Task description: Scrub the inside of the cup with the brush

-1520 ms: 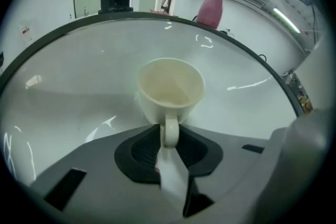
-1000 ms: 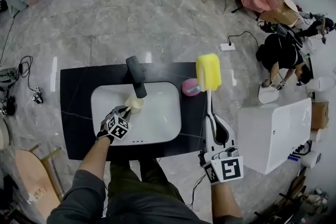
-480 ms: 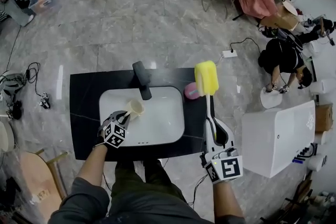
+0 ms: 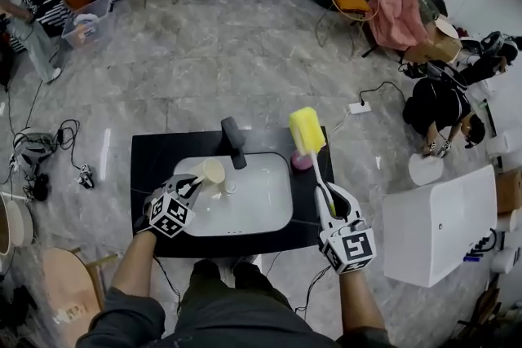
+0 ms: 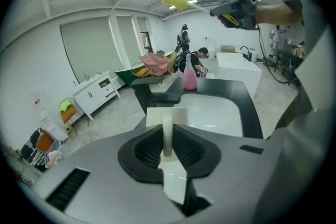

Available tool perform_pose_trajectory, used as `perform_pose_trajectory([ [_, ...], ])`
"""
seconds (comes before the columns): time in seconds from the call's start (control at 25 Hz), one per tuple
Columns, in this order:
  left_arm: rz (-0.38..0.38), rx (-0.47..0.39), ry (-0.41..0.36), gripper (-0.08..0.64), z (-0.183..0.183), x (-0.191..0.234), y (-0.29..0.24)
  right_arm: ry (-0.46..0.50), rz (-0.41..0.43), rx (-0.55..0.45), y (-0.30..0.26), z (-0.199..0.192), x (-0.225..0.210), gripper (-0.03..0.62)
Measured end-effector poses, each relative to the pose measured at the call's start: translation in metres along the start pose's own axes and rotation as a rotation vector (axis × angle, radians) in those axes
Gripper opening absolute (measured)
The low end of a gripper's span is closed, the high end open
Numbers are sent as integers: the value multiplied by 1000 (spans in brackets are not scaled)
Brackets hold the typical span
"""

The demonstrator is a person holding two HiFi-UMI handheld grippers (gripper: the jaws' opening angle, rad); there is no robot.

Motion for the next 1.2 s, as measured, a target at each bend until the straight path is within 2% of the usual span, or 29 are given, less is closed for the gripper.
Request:
perform_pose_trajectory([
  [0.32,15,-75,-121,49,76,41,78,114,82,11,0,28,6,37],
  [0.68,31,-157,-233,49,144,68,133,287,207,46,-23,56,29,37],
  [0.96,24,-185,-290,48,166,69,155,435,332,112,-29,64,56,37],
  [1.2,-3,-178,-342,46,168,57,161,594,446,217,-30,60,75,37],
])
Point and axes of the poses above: the fingertips, and each gripper's own axes: y backward along the fingers, x to its left, z out of its top, the point moved 5 cm from there along y, backward along the fingers, and after that the axes turned 1 degree about -x, right-handed, at the moved point
